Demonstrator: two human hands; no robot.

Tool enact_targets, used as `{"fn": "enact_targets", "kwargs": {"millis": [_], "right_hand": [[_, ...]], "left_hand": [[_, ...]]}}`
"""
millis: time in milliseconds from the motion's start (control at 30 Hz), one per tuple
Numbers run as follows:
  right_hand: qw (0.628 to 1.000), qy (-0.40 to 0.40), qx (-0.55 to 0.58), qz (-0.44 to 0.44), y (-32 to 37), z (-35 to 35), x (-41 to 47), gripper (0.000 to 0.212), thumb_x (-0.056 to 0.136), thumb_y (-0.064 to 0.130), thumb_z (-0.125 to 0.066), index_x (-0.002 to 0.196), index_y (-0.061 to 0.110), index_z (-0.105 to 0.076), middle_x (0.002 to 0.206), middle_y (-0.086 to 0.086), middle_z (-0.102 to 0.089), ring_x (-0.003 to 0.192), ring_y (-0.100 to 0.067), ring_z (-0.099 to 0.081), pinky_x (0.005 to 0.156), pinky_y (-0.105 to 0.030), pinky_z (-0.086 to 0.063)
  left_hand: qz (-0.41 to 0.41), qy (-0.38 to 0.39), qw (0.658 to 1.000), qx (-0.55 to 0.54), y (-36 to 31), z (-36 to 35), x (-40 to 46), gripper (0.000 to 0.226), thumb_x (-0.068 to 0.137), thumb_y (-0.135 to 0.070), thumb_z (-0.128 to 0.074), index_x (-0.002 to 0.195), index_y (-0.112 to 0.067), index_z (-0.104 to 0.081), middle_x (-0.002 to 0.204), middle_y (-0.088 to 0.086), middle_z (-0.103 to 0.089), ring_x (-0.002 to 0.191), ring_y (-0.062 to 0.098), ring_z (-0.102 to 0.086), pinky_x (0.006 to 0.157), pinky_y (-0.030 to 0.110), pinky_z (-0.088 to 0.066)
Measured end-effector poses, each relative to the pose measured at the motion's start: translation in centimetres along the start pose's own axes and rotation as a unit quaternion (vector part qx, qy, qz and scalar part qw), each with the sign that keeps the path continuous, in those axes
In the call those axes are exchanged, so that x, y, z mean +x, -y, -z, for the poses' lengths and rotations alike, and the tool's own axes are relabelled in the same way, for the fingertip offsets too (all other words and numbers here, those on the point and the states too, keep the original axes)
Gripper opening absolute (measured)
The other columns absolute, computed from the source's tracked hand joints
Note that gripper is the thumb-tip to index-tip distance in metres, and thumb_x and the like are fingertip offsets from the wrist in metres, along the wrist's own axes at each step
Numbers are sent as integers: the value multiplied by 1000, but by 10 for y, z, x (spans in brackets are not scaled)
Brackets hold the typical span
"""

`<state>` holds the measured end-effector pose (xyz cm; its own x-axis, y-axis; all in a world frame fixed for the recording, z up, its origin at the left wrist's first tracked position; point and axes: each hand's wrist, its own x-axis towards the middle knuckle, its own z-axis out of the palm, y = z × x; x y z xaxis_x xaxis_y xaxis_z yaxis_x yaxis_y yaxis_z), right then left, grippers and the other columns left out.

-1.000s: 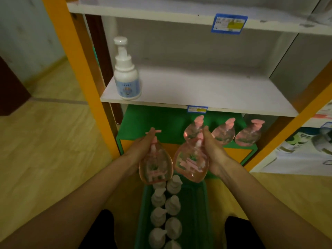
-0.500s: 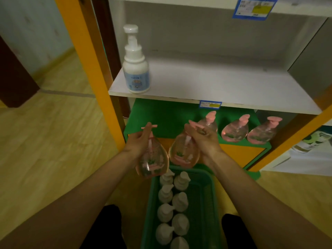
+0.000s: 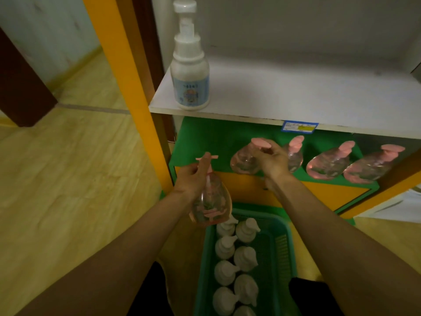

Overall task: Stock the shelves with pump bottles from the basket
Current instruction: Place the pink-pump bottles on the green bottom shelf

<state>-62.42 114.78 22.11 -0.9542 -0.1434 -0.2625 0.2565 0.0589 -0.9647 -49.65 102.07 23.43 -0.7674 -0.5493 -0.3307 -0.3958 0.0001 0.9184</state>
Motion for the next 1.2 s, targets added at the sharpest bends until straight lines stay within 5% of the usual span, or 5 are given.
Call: {"fn": "enact_targets", "kwargs": {"millis": [400, 633, 833, 1000, 1200], "right_hand": [[1000, -23, 1, 11, 4, -16, 21, 33, 84, 19, -69, 116, 18, -61, 105, 5, -62, 84, -8, -58, 65, -16, -46], [998, -33, -53, 23, -8, 2, 9, 65, 84, 17, -70, 140, 12, -37, 141, -3, -48, 129, -20, -46, 107, -34, -41], [995, -46, -73, 47, 6, 10, -22, 54, 85, 23, -68, 132, 11, -44, 107, 0, -58, 103, -17, -57, 93, -34, -51], [977, 167, -133, 1, 23, 13, -68, 30, 90, 37, -59, 113, 18, -63, 103, 2, -68, 90, -10, -64, 67, -22, -50], [921, 314, -229, 23, 27, 27, -83, 59, 77, 23, -76, 130, 22, -52, 115, 3, -66, 103, -12, -63, 84, -26, -53]], "left_hand": [[1, 31, 1000, 4, -7, -13, 1, 52, 93, -53, -39, 96, -8, -64, 81, 8, -61, 69, 12, -56, 59, 21, -45], [-9, 45, 999, 0, -17, -13, -9, 39, 93, -53, -41, 84, -20, -61, 80, 1, -60, 74, 15, -57, 61, 22, -47], [-8, 72, 997, -32, -30, -19, -20, 31, 92, -53, -44, 86, -27, -59, 85, -3, -61, 77, 13, -56, 61, 23, -44], [-7, 86, 994, -68, -39, -26, -32, 38, 93, -51, -44, 102, -19, -64, 87, -3, -65, 73, 8, -59, 54, 18, -43], [8, 75, 993, -90, -39, -23, -38, 43, 91, -52, -47, 104, -16, -66, 90, 0, -67, 78, 11, -62, 56, 21, -44]]}}
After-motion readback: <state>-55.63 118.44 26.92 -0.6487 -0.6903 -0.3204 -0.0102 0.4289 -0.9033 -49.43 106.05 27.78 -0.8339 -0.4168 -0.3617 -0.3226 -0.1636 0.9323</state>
